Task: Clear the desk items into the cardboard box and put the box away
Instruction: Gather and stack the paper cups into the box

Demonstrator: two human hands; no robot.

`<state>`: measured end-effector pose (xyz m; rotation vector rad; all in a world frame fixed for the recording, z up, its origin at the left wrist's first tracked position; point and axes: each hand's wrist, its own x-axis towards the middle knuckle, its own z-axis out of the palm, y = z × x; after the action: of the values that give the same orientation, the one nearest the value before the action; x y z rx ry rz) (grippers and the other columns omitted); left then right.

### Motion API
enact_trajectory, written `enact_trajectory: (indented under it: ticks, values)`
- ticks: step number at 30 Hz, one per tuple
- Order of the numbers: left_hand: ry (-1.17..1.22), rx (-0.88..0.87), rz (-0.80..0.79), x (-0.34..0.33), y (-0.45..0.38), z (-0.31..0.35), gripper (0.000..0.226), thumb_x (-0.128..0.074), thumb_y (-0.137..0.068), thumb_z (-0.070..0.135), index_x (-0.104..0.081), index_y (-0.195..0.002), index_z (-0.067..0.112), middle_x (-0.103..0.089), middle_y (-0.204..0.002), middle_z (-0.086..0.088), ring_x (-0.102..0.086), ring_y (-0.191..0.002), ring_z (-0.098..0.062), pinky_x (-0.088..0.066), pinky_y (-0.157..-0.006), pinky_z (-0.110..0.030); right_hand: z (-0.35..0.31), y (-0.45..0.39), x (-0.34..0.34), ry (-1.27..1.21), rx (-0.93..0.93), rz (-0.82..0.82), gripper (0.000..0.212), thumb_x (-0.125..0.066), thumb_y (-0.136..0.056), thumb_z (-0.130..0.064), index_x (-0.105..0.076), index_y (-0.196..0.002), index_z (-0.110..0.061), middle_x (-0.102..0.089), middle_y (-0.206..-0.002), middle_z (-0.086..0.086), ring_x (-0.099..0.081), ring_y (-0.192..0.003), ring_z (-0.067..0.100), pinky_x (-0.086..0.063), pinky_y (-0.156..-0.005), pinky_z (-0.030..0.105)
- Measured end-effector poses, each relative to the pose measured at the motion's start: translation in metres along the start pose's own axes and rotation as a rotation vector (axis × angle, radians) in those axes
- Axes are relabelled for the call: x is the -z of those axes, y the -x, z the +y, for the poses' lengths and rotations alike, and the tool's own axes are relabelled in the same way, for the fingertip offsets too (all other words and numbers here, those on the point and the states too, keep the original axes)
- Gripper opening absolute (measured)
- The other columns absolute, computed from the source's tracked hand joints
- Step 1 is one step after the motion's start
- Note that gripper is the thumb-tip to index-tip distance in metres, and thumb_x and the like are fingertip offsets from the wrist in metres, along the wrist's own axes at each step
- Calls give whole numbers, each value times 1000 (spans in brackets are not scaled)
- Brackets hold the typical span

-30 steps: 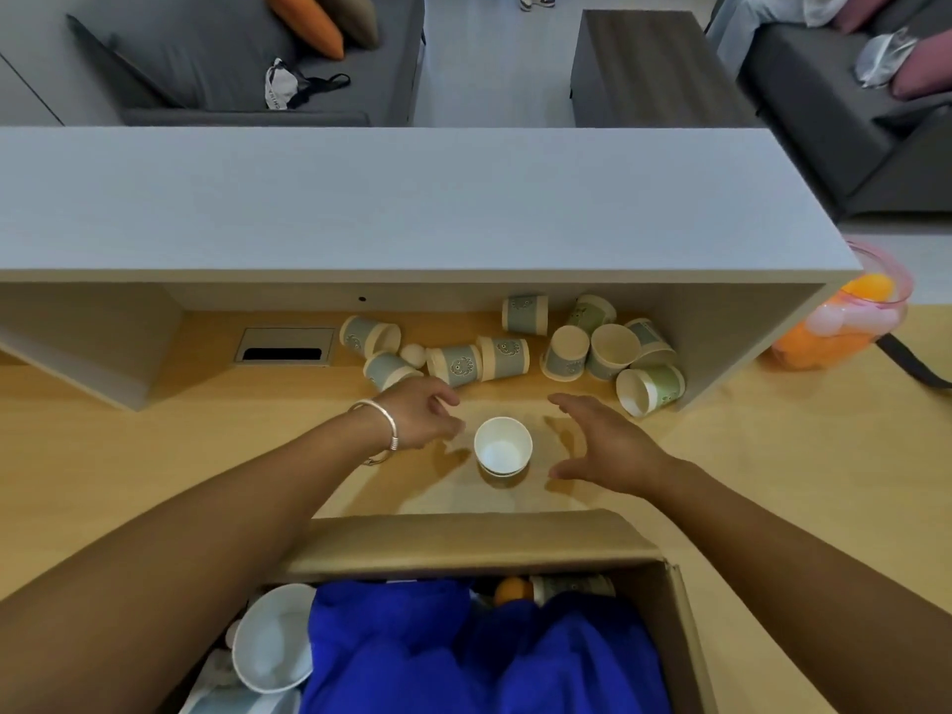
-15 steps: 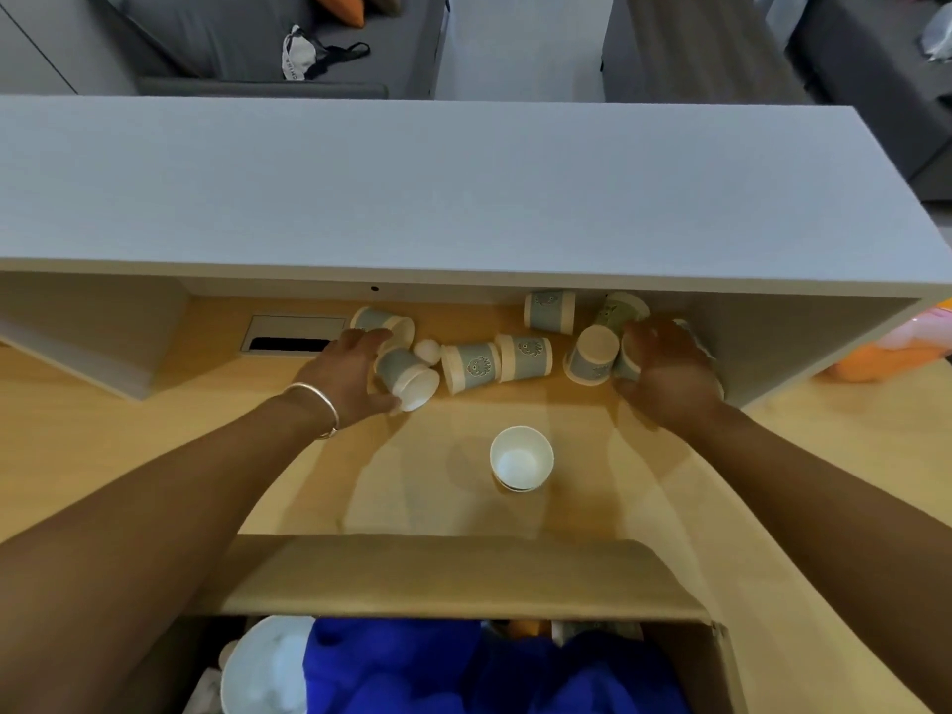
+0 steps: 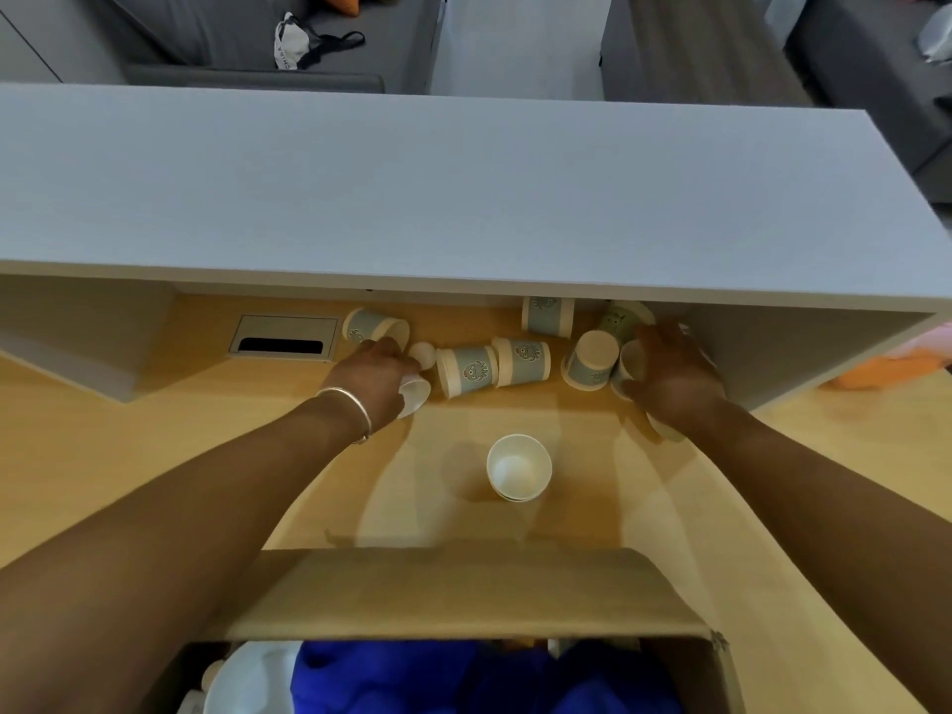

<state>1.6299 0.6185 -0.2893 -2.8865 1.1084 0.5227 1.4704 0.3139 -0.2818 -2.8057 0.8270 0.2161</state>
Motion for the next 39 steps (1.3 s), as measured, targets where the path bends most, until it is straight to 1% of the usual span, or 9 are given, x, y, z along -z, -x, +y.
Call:
enact_trajectory:
  ticks: [3,11,15,18,22,26,32,35,39]
  values:
    - [99,71,-14,3,1,-6,41,-51,-88,20,-58,-128,29,-49,-128,-8,-47,-115,-30,-41,-90,-33,1,8,4,-55,24,5,47,-69,-80,-28,-51,-123,-19,-53,-121,11,-49,-114,33,-50,-85,43]
    - [410,220,-49,8,17,-24,45,-50,-84,4,-60,-124,23,-61,-123,-9,-57,-108,-28,-46,-83,-29,1,34,-1,1,110,12,65,-72,-76,-42,-42,-131,-24,-55,-125,8,-56,-106,28,-50,-74,36]
    - [475,230,-100,7,25,-25,41,-52,-89,12,-56,-129,20,-60,-124,-7,-57,-100,-25,-48,-83,-29,-5,48,-12,-61,113,-15,76,-74,-72,-48,-40,-137,-27,-48,-139,4,-53,-115,26,-52,-82,40]
    - [522,250,17,11,26,-32,34,-47,-93,22,-60,-124,21,-63,-122,-8,-59,-93,-25,-50,-83,-31,-7,53,-19,-134,114,-59,82,-74,-71,-55,-39,-139,-28,-44,-143,1,-49,-121,24,-49,-92,39]
    - [216,157,257,17,19,-56,41,-50,-89,10,-55,-128,21,-58,-125,-11,-59,-101,-31,-52,-81,-37,-3,45,-14,-132,152,57,71,-67,-76,-59,-49,-135,-25,-51,-137,1,-50,-121,24,-47,-91,37]
    - [-96,45,158,20,0,-75,74,-63,-79,5,-34,-144,25,-39,-145,-6,-45,-125,-31,-48,-91,-38,-12,24,-4,-154,231,179,56,-74,-79,-32,-56,-129,-16,-58,-128,9,-56,-113,30,-48,-85,34]
    - [-291,-38,46,8,-22,-61,89,-65,-80,4,-15,-150,27,-17,-158,-3,-18,-144,-27,-31,-110,-39,-57,-13,-16,-75,449,-61,66,-71,-80,-25,-43,-140,-23,-45,-138,4,-47,-122,26,-44,-90,34]
    - [-334,-23,6,7,-32,-55,84,-64,-83,11,-16,-150,26,-18,-157,-3,-17,-144,-27,-32,-108,-39,-76,-27,-29,9,457,-175,76,-70,-80,-25,-31,-145,-27,-36,-146,0,-40,-129,22,-41,-88,30]
    - [-393,16,14,1,-42,-50,78,-65,-82,15,-21,-146,27,-27,-151,-5,-27,-137,-30,-41,-99,-41,-90,-33,-42,41,419,-176,78,-72,-77,-25,-29,-142,-29,-40,-142,-1,-46,-122,25,-44,-81,33]
